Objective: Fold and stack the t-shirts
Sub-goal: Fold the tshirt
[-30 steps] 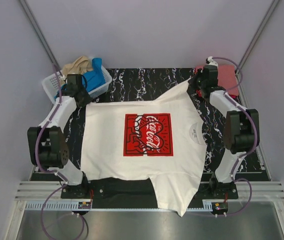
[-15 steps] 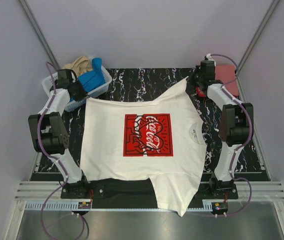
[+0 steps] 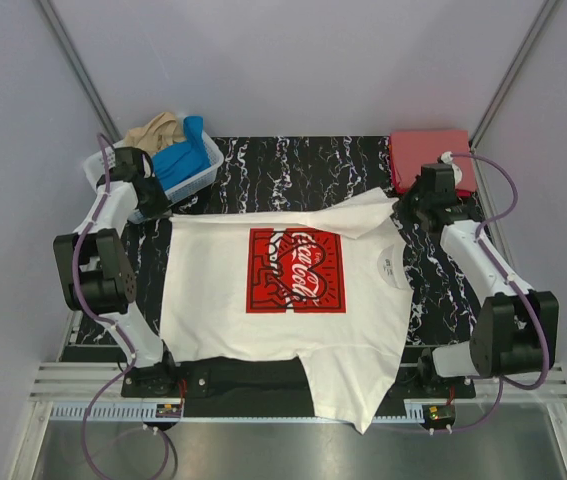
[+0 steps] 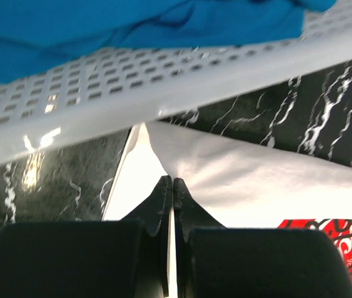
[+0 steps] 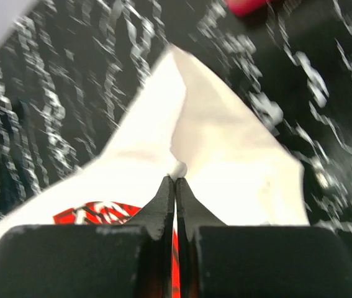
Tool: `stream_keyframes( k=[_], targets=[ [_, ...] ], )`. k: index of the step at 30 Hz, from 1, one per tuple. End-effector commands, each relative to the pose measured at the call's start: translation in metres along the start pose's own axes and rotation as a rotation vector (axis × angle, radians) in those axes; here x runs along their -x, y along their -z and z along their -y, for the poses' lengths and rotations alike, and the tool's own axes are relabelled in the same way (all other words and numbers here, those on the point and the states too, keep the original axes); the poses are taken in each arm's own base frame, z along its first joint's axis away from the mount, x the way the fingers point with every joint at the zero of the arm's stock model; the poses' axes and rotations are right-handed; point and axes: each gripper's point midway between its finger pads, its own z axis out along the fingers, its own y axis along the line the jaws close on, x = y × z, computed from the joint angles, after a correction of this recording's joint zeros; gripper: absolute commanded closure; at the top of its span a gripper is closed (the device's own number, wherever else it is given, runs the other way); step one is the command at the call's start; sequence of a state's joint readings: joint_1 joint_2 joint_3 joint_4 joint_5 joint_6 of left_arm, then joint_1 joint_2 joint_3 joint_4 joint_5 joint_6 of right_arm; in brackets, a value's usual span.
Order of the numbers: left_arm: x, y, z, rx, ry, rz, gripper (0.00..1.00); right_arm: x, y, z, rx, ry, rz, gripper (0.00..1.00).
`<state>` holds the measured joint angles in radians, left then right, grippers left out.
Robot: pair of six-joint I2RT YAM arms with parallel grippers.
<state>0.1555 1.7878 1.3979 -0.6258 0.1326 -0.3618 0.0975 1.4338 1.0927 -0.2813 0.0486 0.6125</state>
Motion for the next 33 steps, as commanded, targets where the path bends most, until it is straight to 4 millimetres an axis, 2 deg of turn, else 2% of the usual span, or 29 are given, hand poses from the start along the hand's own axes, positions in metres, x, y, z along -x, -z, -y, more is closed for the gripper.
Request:
stream_keyframes(
  k=[1, 2, 4, 7, 8, 10, 14, 19, 22, 27, 33],
  targets=[
    [0.000, 0.019, -0.012, 0.048, -0.027, 0.027, 1.00, -0.005, 0.031, 0.017, -0.048, -0.041, 0.036, 1.00],
    [-0.007, 0.018, -0.013, 0.049, -0.026, 0.006, 1.00, -0.015, 0.034, 0.026, -0.065, -0.046, 0.020, 1.00],
    [-0.016, 0.018, -0.015, 0.046, -0.020, -0.015, 1.00, -0.018, 0.047, 0.028, -0.059, -0.079, 0.030, 1.00],
    [-0.048, 0.014, -0.027, 0.069, -0.015, -0.076, 1.00, -0.049, 0.055, 0.038, -0.045, -0.120, -0.043, 1.00],
    [-0.049, 0.017, -0.033, 0.098, -0.017, -0.063, 1.00, -0.055, 0.058, 0.041, -0.047, -0.127, -0.057, 1.00],
    [-0.064, 0.014, -0.039, 0.111, -0.013, -0.097, 1.00, -0.070, 0.067, 0.052, -0.063, -0.145, -0.080, 1.00],
    [-0.084, 0.005, -0.050, 0.141, -0.007, -0.154, 1.00, -0.081, 0.078, 0.074, -0.125, -0.143, -0.064, 1.00],
    [-0.080, 0.008, -0.053, 0.170, -0.002, -0.147, 1.00, -0.101, 0.082, 0.072, -0.083, -0.172, -0.129, 1.00],
    [-0.078, 0.016, -0.063, 0.224, -0.004, -0.118, 1.00, -0.099, 0.081, 0.078, -0.107, -0.149, -0.113, 1.00],
    [-0.092, 0.017, -0.075, 0.265, -0.012, -0.142, 1.00, -0.110, 0.084, 0.081, -0.114, -0.175, -0.144, 1.00],
    [-0.104, 0.009, -0.074, 0.250, 0.000, -0.190, 1.00, -0.115, 0.098, 0.080, -0.089, -0.213, -0.146, 1.00]
  ],
)
